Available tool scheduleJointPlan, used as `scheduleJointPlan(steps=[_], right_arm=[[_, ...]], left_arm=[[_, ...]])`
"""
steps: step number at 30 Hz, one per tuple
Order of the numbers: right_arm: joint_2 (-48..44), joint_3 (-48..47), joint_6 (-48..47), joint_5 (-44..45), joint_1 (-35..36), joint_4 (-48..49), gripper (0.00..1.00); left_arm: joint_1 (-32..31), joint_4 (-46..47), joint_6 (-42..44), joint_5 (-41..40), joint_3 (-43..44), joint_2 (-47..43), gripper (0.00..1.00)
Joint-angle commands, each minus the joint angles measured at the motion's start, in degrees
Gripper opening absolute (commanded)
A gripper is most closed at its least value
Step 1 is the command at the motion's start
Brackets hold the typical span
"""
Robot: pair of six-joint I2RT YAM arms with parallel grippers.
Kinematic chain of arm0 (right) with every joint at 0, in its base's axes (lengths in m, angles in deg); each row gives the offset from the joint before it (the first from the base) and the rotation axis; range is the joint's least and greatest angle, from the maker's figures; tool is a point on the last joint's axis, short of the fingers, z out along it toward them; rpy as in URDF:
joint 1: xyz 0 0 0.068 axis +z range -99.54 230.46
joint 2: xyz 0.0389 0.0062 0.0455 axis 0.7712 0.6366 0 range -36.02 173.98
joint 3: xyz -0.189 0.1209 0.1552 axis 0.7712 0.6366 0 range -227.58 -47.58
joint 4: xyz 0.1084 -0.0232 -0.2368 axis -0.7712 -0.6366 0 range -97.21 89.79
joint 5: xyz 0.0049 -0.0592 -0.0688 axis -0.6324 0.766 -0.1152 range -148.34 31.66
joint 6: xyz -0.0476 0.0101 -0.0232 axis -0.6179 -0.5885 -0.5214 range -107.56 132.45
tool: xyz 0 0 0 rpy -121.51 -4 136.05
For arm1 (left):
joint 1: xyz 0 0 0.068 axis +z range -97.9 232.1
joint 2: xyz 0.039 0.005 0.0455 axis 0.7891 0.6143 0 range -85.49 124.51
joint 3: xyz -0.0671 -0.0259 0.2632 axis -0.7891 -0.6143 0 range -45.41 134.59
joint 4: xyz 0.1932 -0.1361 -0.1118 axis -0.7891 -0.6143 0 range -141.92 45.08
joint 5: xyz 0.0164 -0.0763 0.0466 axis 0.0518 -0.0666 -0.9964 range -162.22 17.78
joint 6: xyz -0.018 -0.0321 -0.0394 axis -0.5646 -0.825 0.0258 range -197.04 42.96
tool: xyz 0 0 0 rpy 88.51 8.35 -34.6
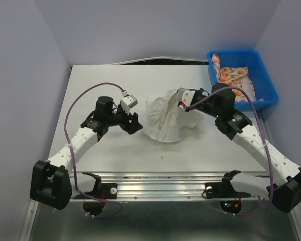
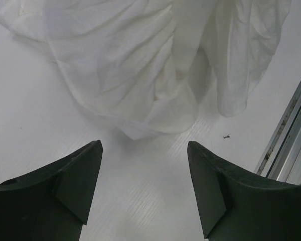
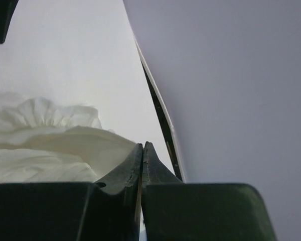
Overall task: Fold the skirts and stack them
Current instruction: Flatten the skirt out
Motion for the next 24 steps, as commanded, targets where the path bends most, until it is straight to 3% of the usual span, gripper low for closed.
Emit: scheduleJointPlan(steps=[1, 8, 11, 13, 15, 21, 24], right_arm=[[3.3, -8.5, 14.4, 2.6, 0.1, -4.2, 0.01], [7.7, -13.5, 21.9, 5.6, 0.1, -7.6, 0.01], [7.9, -12.9, 23.0, 4.7, 0.1, -8.8, 0.01], [8.1, -12.6, 23.8, 6.3, 0.1, -9.4, 0.01], [8.2, -12.1, 23.9, 7.7, 0.1, -11.2, 0.01], [5.4, -8.0, 24.1, 11.3, 0.1, -16.7, 0.01], [3.4, -3.9, 24.4, 13.7, 0.1, -17.2, 0.01]], left_arm=[[0.4, 3.4, 0.3, -0.9, -0.4, -3.4, 0.79], [-3.3, 2.8, 7.3, -3.9, -0.7, -6.0, 0.62], [-7.9, 2.9, 9.0, -6.6, -1.5, -5.9, 0.63], [-11.4, 2.8, 9.9, -8.1, -1.5, -3.8, 0.75], [-13.8, 2.7, 12.5, -11.6, -1.5, -1.8, 0.80], [-18.1, 7.1, 20.4, -20.5, -2.0, 8.5, 0.79], [-18.5, 6.6, 22.7, -23.7, 1.9, 18.6, 0.67]])
